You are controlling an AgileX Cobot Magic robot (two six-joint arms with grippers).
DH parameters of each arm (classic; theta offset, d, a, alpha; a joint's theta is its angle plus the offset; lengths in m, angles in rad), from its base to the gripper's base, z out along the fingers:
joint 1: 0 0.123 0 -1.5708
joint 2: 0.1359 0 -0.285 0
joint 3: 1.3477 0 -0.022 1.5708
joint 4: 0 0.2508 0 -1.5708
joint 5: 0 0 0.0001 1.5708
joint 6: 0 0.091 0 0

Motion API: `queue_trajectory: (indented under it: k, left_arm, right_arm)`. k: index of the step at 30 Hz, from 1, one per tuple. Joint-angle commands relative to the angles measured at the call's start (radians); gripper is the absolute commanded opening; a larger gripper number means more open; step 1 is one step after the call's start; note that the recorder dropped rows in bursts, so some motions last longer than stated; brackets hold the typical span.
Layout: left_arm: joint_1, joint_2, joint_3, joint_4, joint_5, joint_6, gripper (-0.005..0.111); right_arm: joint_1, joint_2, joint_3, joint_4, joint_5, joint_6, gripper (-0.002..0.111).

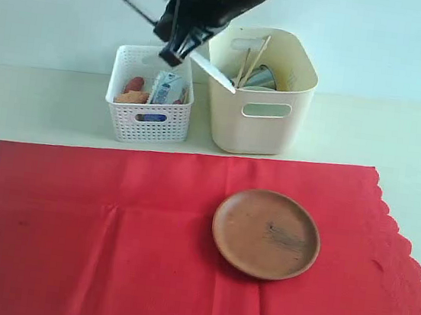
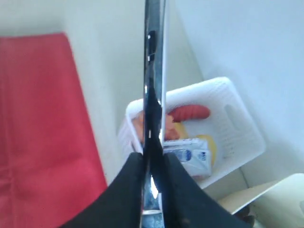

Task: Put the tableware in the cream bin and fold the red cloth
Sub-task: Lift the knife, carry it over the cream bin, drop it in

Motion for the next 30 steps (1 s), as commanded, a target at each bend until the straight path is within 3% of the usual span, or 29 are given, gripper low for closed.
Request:
queue_trajectory:
  k: [1,5,18,26,30]
  left_arm:
    - [0.003,-0.006,0.003,0.000,-0.009,0.000,0.000]
    - [0.003,-0.006,0.003,0.000,-0.009,0.000,0.000]
    - [0.003,-0.006,0.003,0.000,-0.009,0.000,0.000]
    - [0.003,-0.006,0.003,0.000,-0.009,0.000,0.000]
    - [0.003,-0.006,0.003,0.000,-0.009,0.000,0.000]
  right_arm:
    - [-0.099,-0.018,-0.002,0.284,-0.050,-0.171,0.000]
    - [-0.159,0.013,-0.002,0.570,-0.005,-0.402,0.000]
    - [-0.370,0.131,-0.002,1.053,-0.034,-0.627,0.000]
    - [-0.426,0.264,-0.002,1.284,0.014,-0.731,0.000]
    - [-0.428,0.334,-0.002,1.284,0.011,-0.772,0.000]
